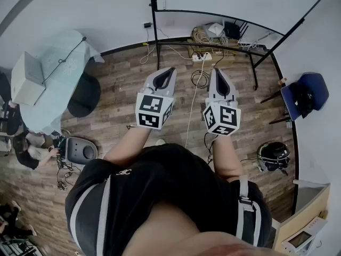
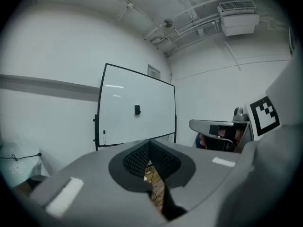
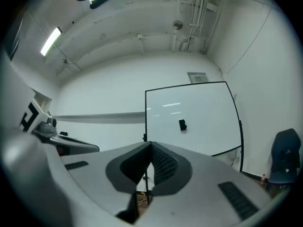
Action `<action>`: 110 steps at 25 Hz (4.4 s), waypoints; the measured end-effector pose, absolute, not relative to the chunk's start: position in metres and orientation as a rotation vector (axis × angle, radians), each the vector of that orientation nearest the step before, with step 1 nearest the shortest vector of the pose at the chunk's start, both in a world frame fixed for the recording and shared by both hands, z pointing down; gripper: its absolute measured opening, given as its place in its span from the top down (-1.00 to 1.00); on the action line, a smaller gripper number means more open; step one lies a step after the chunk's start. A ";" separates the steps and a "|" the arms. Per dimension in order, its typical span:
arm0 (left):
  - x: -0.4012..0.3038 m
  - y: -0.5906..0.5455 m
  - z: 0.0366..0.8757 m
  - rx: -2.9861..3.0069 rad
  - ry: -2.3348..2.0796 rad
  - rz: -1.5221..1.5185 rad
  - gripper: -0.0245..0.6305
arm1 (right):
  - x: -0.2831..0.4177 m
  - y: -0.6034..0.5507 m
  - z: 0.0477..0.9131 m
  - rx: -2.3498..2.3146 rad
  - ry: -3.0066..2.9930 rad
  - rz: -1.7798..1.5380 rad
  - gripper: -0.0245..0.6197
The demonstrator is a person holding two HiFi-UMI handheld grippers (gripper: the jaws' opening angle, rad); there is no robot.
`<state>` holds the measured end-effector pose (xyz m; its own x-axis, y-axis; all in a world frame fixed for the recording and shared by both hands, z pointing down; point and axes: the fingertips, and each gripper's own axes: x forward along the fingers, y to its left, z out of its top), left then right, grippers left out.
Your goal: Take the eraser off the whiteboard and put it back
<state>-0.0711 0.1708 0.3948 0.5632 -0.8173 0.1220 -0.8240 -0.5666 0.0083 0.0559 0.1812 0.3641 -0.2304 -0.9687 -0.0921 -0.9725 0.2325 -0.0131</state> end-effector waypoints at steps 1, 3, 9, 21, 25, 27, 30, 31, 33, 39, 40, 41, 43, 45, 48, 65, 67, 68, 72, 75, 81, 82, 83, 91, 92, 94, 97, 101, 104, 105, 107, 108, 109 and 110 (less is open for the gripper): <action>-0.073 0.170 0.394 2.718 -1.433 0.154 0.90 | 0.055 0.181 0.363 -1.888 2.404 0.074 0.91; -0.075 0.169 0.392 2.714 -1.437 0.143 0.90 | 0.053 0.181 0.360 -1.864 2.405 0.080 0.91; -0.077 0.167 0.390 2.728 -1.418 0.132 0.90 | 0.047 0.181 0.355 -1.795 2.388 0.045 0.91; -0.121 0.160 0.400 2.751 -1.378 0.128 0.90 | 0.000 0.177 0.363 -1.831 2.384 0.092 0.90; -0.138 0.160 0.407 2.763 -1.367 0.127 0.90 | -0.011 0.175 0.369 -1.872 2.375 0.100 0.90; -0.149 0.158 0.408 2.751 -1.378 0.114 0.90 | -0.015 0.173 0.369 -1.883 2.375 0.102 0.90; -0.158 0.153 0.406 2.750 -1.392 0.094 0.90 | -0.017 0.172 0.365 -1.893 2.363 0.135 0.90; -0.159 0.151 0.406 2.752 -1.394 0.087 0.90 | -0.016 0.171 0.365 -1.894 2.357 0.144 0.90; -0.158 0.147 0.405 2.761 -1.392 0.075 0.90 | -0.015 0.166 0.365 -1.894 2.352 0.151 0.90; -0.147 0.128 0.408 2.770 -1.406 0.071 0.90 | 0.007 0.145 0.368 -1.901 2.319 0.153 0.90; -0.143 0.123 0.408 2.775 -1.407 0.077 0.90 | 0.011 0.139 0.369 -1.897 2.318 0.154 0.90; -0.138 0.118 0.409 2.783 -1.408 0.082 0.90 | 0.015 0.131 0.369 -1.893 2.319 0.156 0.90; -0.130 0.107 0.409 2.793 -1.408 0.081 0.90 | 0.023 0.116 0.371 -1.888 2.323 0.155 0.90; -0.122 0.095 0.412 2.786 -1.411 0.077 0.90 | 0.030 0.101 0.371 -1.878 2.327 0.155 0.90; -0.109 0.073 0.418 2.767 -1.417 0.093 0.90 | 0.039 0.078 0.368 -1.865 2.339 0.181 0.90; -0.049 -0.030 0.457 2.720 -1.364 0.236 0.90 | 0.087 -0.028 0.400 -1.874 2.370 0.111 0.90; -0.036 -0.044 0.459 2.726 -1.342 0.260 0.90 | 0.098 -0.041 0.402 -1.879 2.362 0.095 0.90; -0.028 -0.051 0.459 2.734 -1.332 0.272 0.90 | 0.105 -0.047 0.404 -1.881 2.357 0.087 0.90; -0.004 -0.082 0.462 2.765 -1.302 0.286 0.90 | 0.128 -0.081 0.412 -1.894 2.332 0.071 0.90; 0.010 -0.113 0.469 2.756 -1.292 0.303 0.90 | 0.139 -0.109 0.415 -1.893 2.314 0.051 0.90; 0.047 -0.176 0.462 2.727 -1.301 0.302 0.90 | 0.173 -0.176 0.414 -1.890 2.349 0.002 0.90; 0.051 -0.187 0.458 2.724 -1.308 0.298 0.90 | 0.178 -0.188 0.411 -1.884 2.355 0.004 0.90; 0.055 -0.200 0.453 2.720 -1.319 0.291 0.90 | 0.182 -0.201 0.406 -1.876 2.361 0.007 0.90; 0.088 -0.280 0.417 2.686 -1.425 0.258 0.90 | 0.210 -0.287 0.365 -1.762 2.452 0.077 0.91; 0.091 -0.288 0.414 2.685 -1.434 0.254 0.90 | 0.213 -0.296 0.361 -1.750 2.456 0.086 0.90; 0.092 -0.302 0.409 2.680 -1.451 0.244 0.90 | 0.215 -0.314 0.355 -1.738 2.455 0.088 0.91; 0.086 -0.318 0.404 2.670 -1.478 0.227 0.90 | 0.210 -0.330 0.350 -1.733 2.455 0.092 0.90; 0.076 -0.337 0.397 2.688 -1.472 0.214 0.90 | 0.195 -0.337 0.335 -1.705 2.472 0.177 0.91; 0.079 -0.341 0.386 2.745 -1.436 0.202 0.90 | 0.200 -0.343 0.324 -1.743 2.424 0.209 0.91; 0.079 -0.341 0.383 2.762 -1.429 0.192 0.90 | 0.204 -0.347 0.321 -1.767 2.397 0.204 0.91; 0.075 -0.345 0.381 2.772 -1.422 0.185 0.90 | 0.210 -0.358 0.313 -1.826 2.343 0.213 0.90; 0.072 -0.348 0.383 2.764 -1.417 0.185 0.90 | 0.211 -0.362 0.308 -1.848 2.324 0.229 0.90; 0.069 -0.351 0.385 2.752 -1.413 0.183 0.90 | 0.212 -0.366 0.302 -1.859 2.313 0.248 0.90; 0.066 -0.354 0.387 2.740 -1.411 0.178 0.90 | 0.212 -0.371 0.297 -1.862 2.309 0.264 0.90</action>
